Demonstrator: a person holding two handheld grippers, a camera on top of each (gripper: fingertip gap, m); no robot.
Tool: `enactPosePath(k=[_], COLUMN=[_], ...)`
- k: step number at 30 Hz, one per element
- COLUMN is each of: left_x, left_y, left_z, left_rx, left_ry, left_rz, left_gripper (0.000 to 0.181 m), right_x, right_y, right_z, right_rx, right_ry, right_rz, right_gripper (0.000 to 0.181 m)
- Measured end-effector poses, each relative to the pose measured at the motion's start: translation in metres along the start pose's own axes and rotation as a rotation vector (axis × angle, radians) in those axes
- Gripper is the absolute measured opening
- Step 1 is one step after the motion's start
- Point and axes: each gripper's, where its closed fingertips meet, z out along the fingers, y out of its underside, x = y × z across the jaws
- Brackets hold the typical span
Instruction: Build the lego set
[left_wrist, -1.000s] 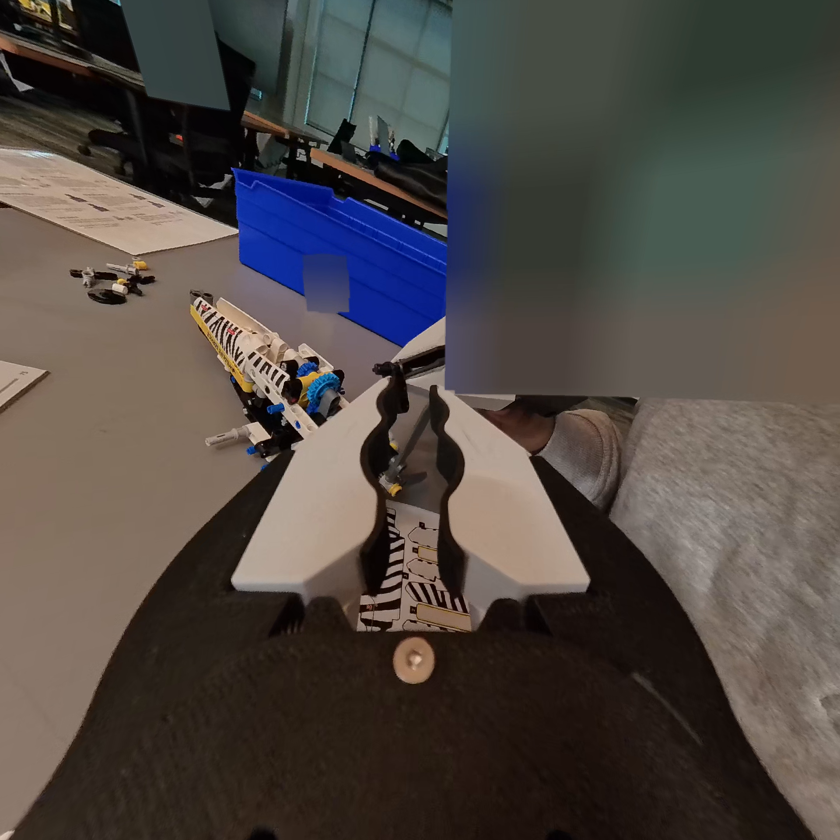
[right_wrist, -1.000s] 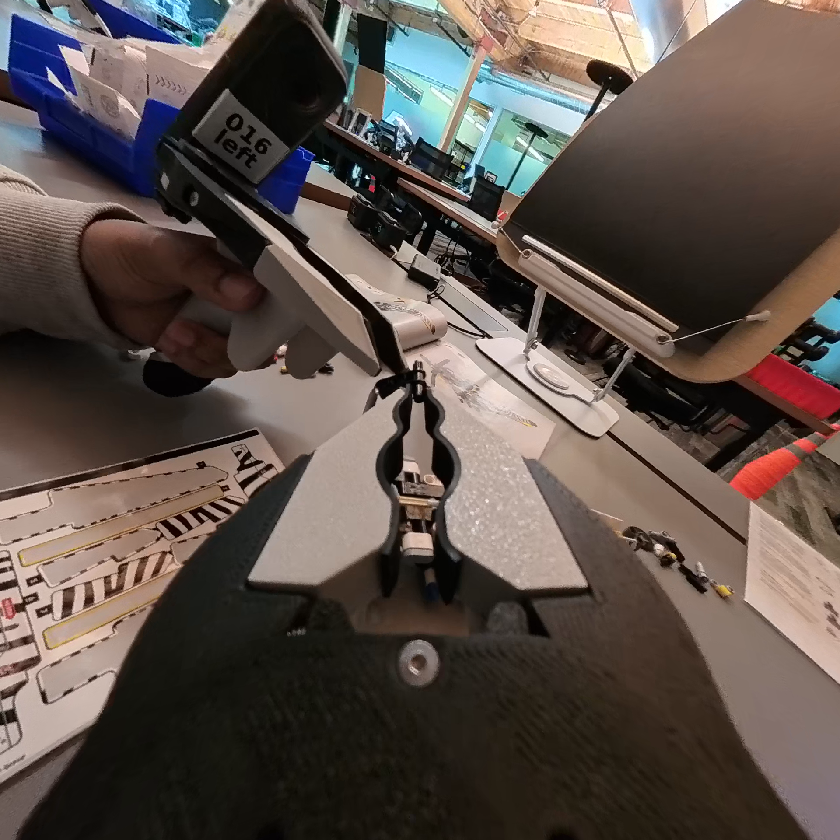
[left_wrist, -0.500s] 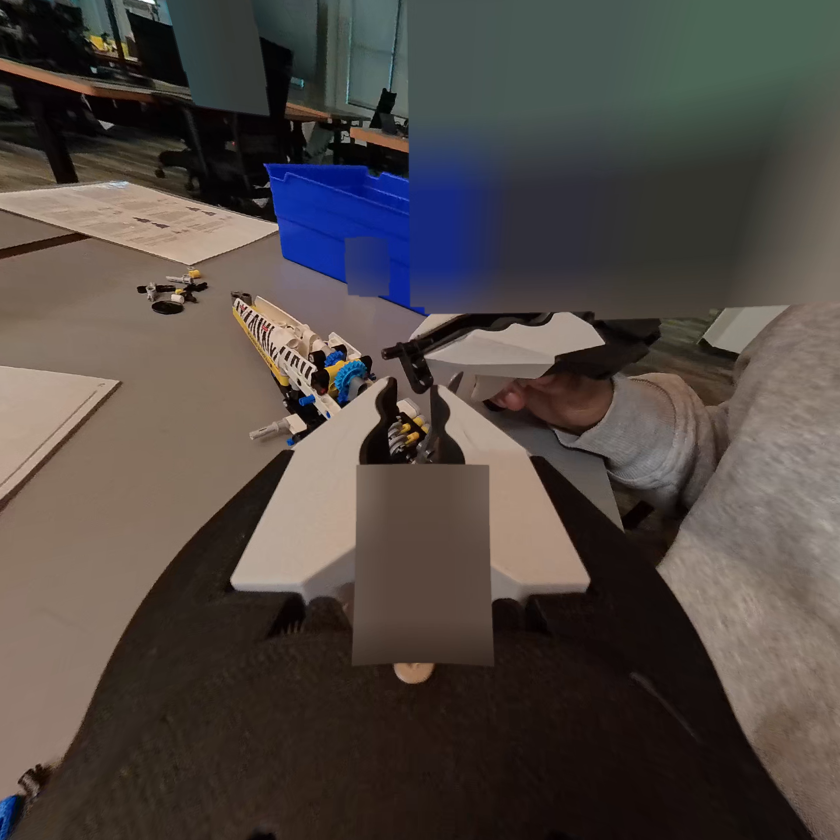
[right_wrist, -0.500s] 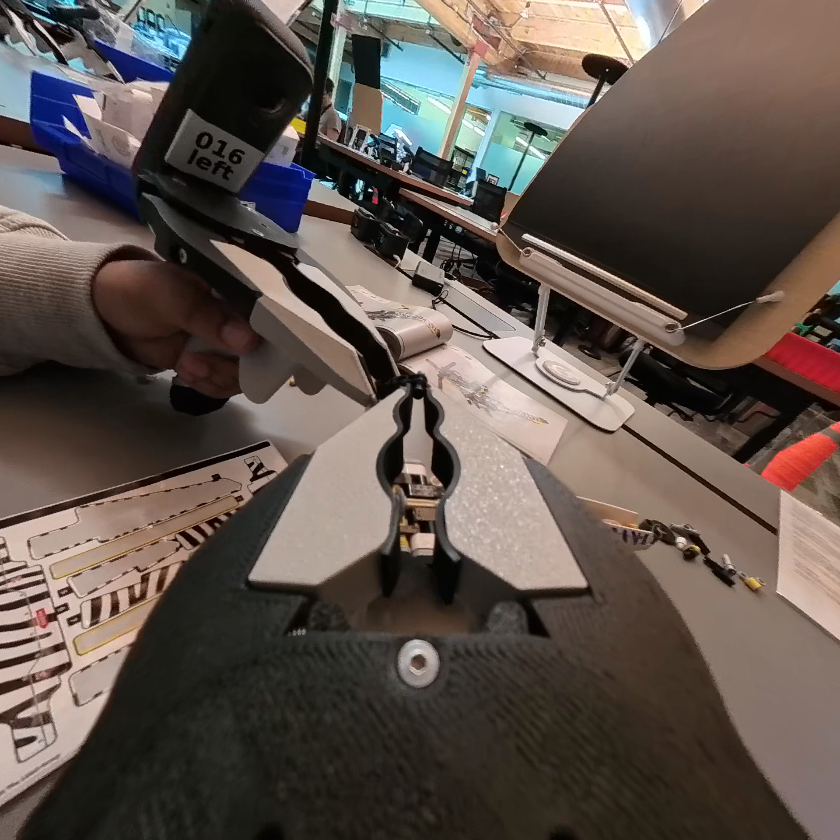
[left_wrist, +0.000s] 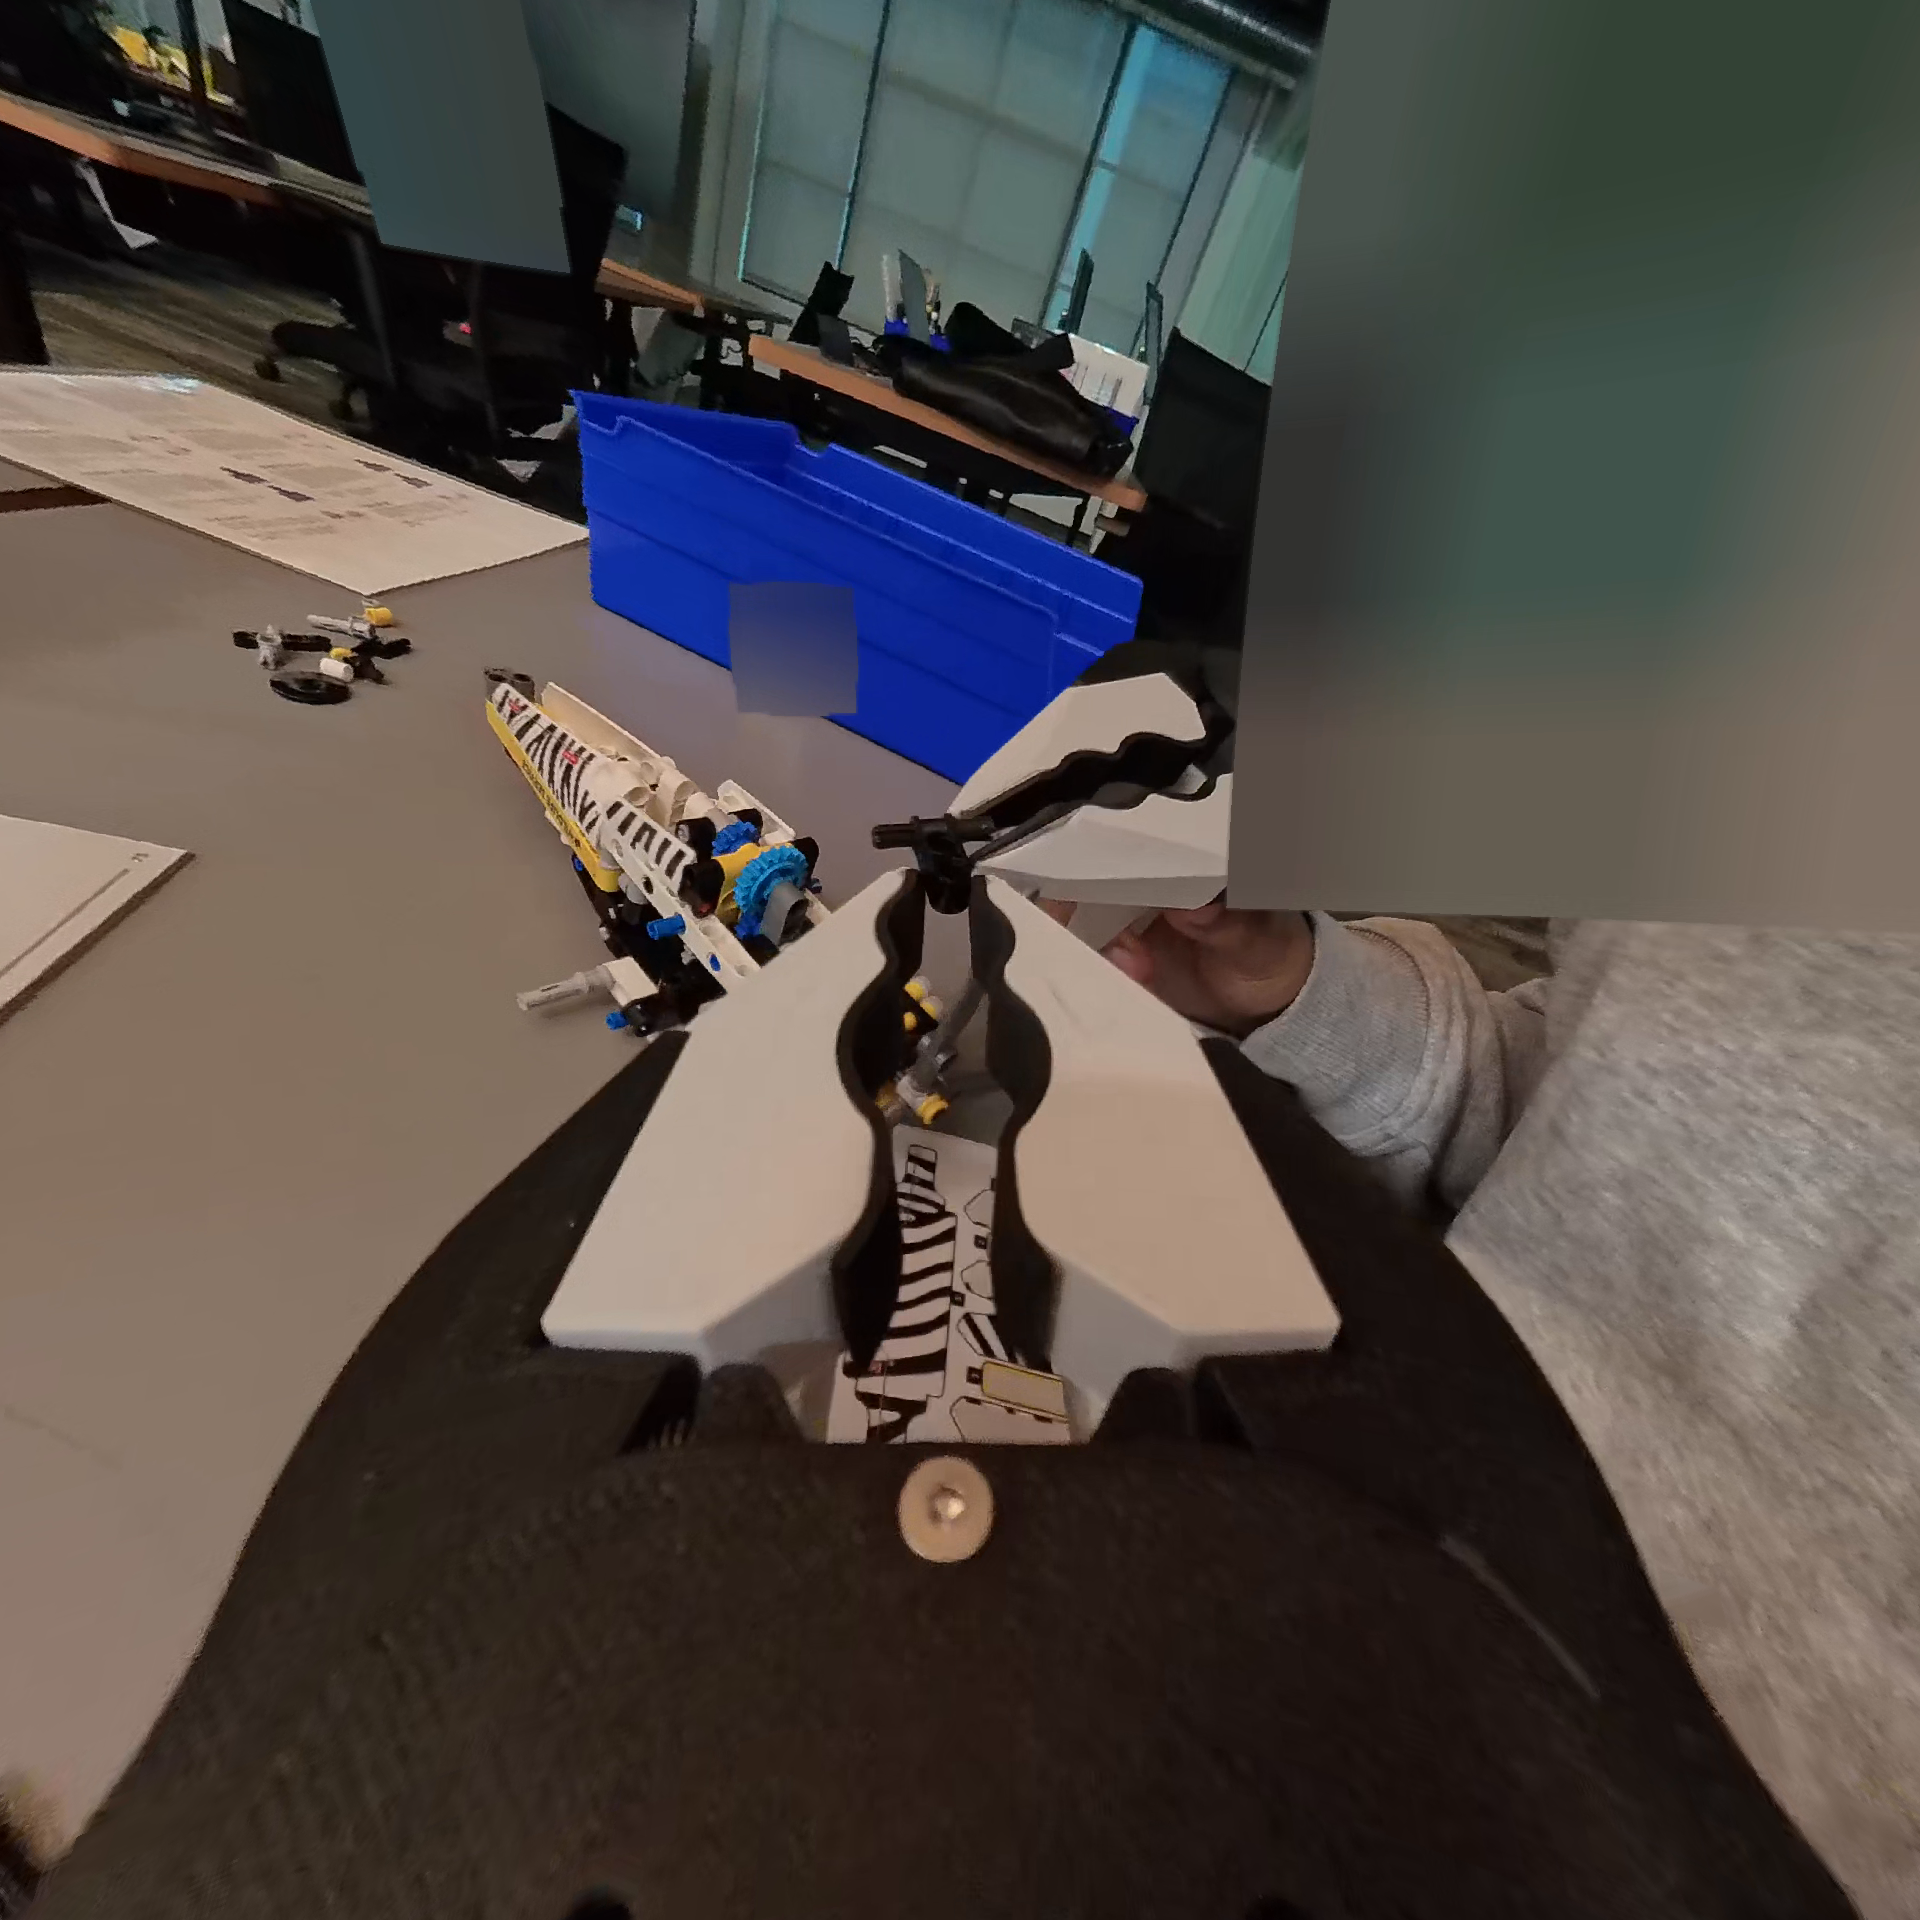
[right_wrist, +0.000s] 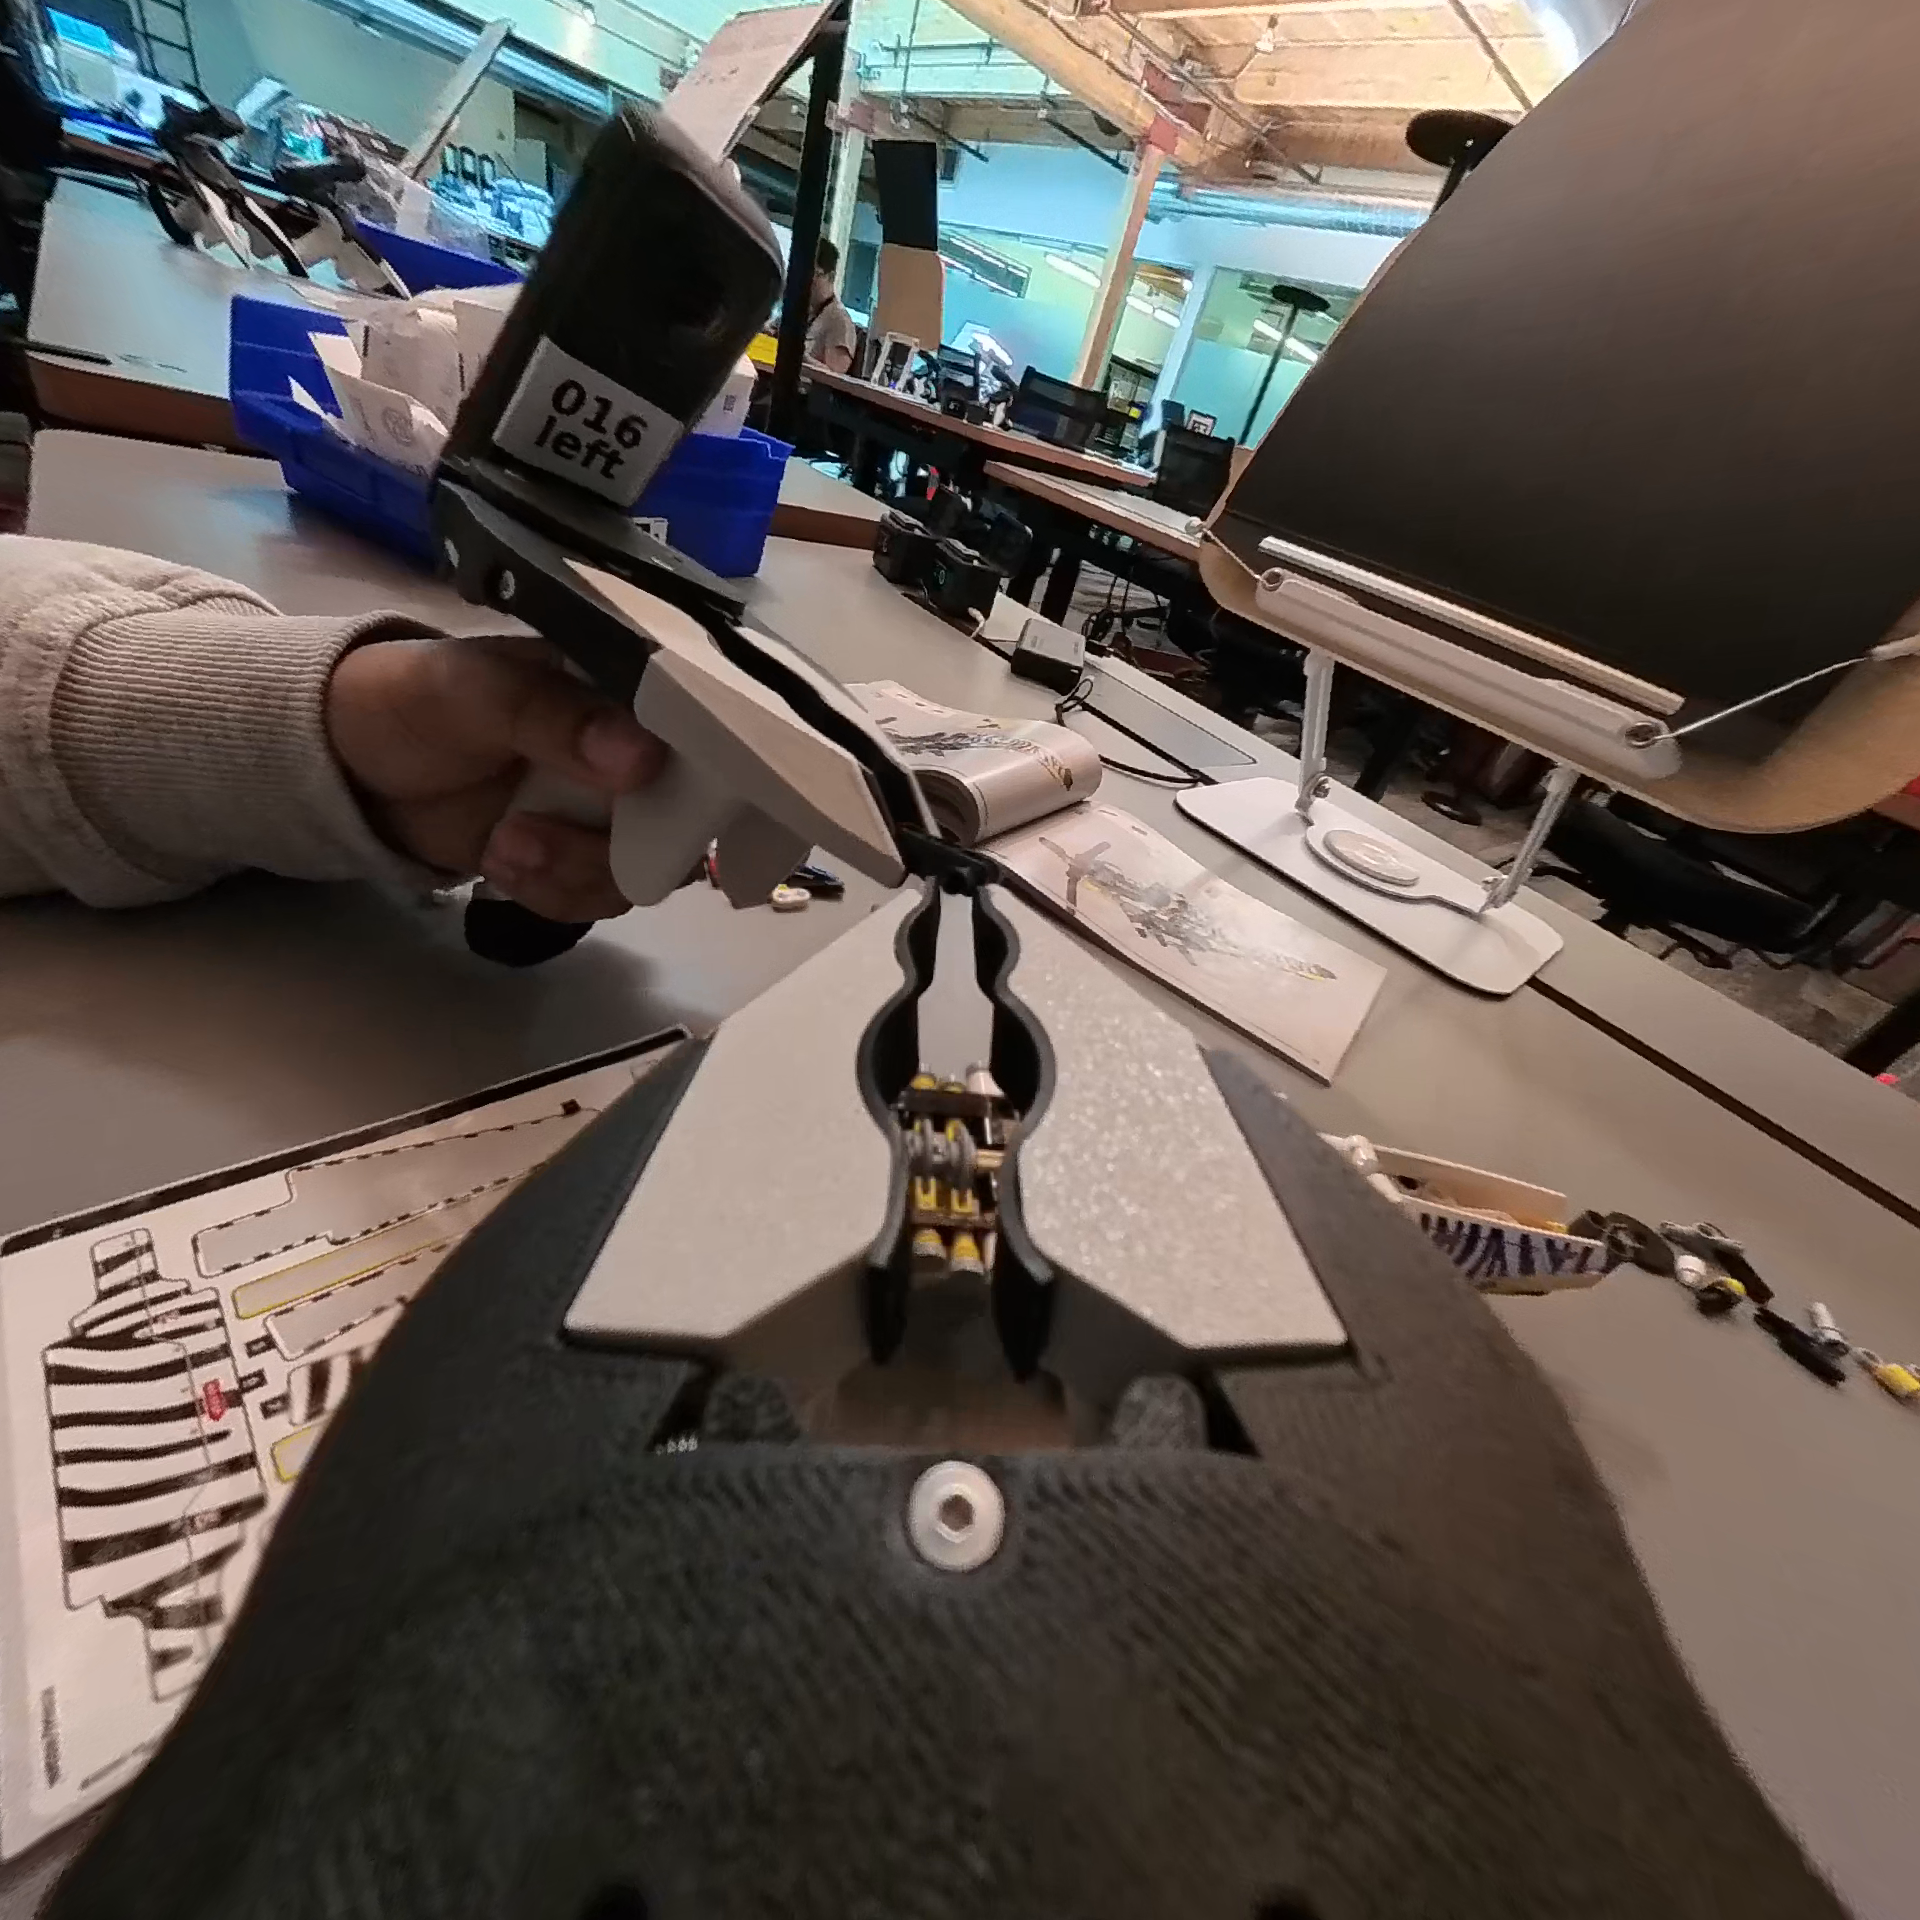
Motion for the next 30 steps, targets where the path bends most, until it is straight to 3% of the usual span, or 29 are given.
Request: enactPosePath(k=[10, 14, 18, 25, 30], left_x=[0.009, 0.016, 0.025, 0.033, 0.033], left_y=[-0.016, -0.017, -0.015, -0.013, -0.011], left_z=[-0.008, -0.009, -0.007, -0.006, -0.005], left_rx=[0.101, 0.108, 0.087, 0.074, 0.067], left_ry=[0.109, 0.153, 0.187, 0.218, 0.218], left_rz=[-0.101, -0.096, -0.061, -0.040, -0.037], left_gripper=[0.005, 0.005, 0.005, 0.005, 0.005], right_x=[-0.002, -0.007, -0.013, -0.015, -0.015], right_y=[-0.022, -0.028, -0.030, -0.033, -0.033], right_z=[-0.010, -0.013, -0.014, -0.018, -0.019], right_rx=[0.162, 0.202, 0.207, 0.223, 0.223], right_ry=[-0.155, -0.257, -0.336, -0.364, -0.372], right_rz=[0.279, 0.411, 0.484, 0.498, 0.508], right_gripper=[0.037, 0.040, 0.037, 0.013, 0.013])
